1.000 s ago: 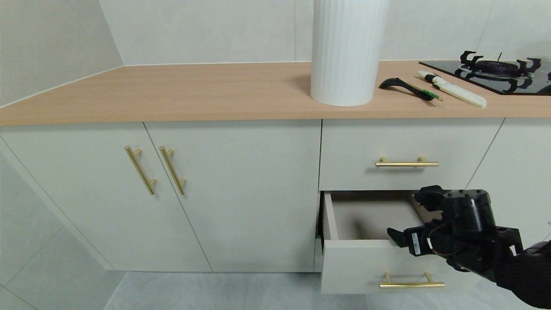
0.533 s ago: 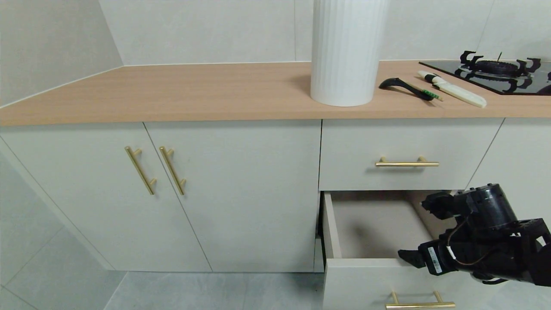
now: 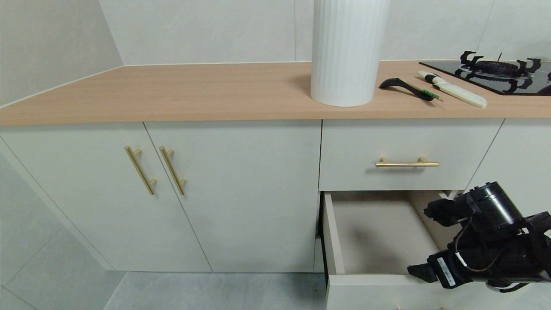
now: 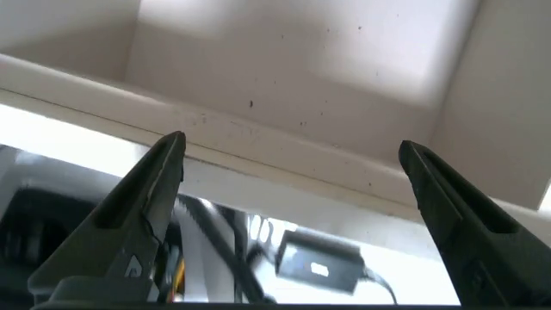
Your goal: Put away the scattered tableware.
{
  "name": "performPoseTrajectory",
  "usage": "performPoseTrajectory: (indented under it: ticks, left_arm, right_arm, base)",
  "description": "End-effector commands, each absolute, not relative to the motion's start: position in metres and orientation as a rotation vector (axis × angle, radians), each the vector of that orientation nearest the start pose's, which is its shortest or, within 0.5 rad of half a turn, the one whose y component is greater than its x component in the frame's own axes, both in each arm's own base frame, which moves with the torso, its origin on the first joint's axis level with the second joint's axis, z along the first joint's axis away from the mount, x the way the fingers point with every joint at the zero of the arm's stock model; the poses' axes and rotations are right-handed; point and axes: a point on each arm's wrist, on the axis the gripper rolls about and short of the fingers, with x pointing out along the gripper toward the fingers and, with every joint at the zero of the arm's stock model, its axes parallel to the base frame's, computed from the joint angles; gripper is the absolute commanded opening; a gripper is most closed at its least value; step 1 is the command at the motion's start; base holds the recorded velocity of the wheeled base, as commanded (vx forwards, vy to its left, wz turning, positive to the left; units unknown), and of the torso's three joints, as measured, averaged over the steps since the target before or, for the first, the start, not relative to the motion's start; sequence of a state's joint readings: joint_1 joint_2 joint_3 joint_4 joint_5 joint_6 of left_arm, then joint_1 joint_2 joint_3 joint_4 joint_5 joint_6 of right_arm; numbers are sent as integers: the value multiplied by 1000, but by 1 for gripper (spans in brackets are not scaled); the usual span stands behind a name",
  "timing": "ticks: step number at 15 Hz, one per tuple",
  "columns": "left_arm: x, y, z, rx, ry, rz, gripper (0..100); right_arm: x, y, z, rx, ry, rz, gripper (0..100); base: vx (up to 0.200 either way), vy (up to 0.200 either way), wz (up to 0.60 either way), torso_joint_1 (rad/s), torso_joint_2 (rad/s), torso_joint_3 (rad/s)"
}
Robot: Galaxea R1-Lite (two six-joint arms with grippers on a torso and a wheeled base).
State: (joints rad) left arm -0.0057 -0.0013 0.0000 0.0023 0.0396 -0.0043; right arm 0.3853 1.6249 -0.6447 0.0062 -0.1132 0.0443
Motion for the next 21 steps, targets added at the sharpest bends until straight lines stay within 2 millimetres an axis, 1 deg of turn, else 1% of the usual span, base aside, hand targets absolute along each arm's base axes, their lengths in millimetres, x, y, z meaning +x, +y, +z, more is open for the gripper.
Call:
performPoseTrajectory:
  ticks: [1,5,7,8,10,13,16,17,19,20,21]
  left_arm:
    - [-23,1,75,-5,1,34,100]
    - [-23,1,75,-5,1,34,100]
    - [-23,1,75,-5,1,34,100]
    - [-23,1,75,-5,1,35,100]
    - [-23,1,75,-5,1,34,100]
    - [-23,1,75,-5,1,34,100]
    - [-23,1,75,-5,3,34,100]
    - [-23,1,75,-5,3,34,100]
    - [-23,1,75,-5,1,34,100]
    - [-23,1,75,-5,1,34,100]
    - [-23,1,75,-5,1,34,100]
  right_arm:
    - [217,88,111,-210,965,239,100]
    - [211,88,110,-232,1022,243,100]
    - [203,89,111,-268,1089,256,100]
    - [198,88,110,-322,1132,281,100]
    - [193,86,110,-357,1174,294,100]
    - [191,86,108,-370,1188,296,100]
    - [194,87,111,-363,1172,290,100]
    - [197,88,115,-349,1149,285,100]
    - [203,86,131,-263,1079,246,100]
    - [204,84,135,-231,1045,234,100]
    - [210,82,141,-194,962,217,100]
  base:
    - [0,0,0,0,0,0]
    - [0,0,0,0,0,0]
    - [0,0,0,0,0,0]
    - [0,0,0,0,0,0]
    - [0,0,0,0,0,0]
    - [0,0,0,0,0,0]
    - [0,0,0,0,0,0]
    - [0,0,0,0,0,0]
    - [0,0,0,0,0,0]
    - [0,0,0,0,0,0]
    - [0,0,0,0,0,0]
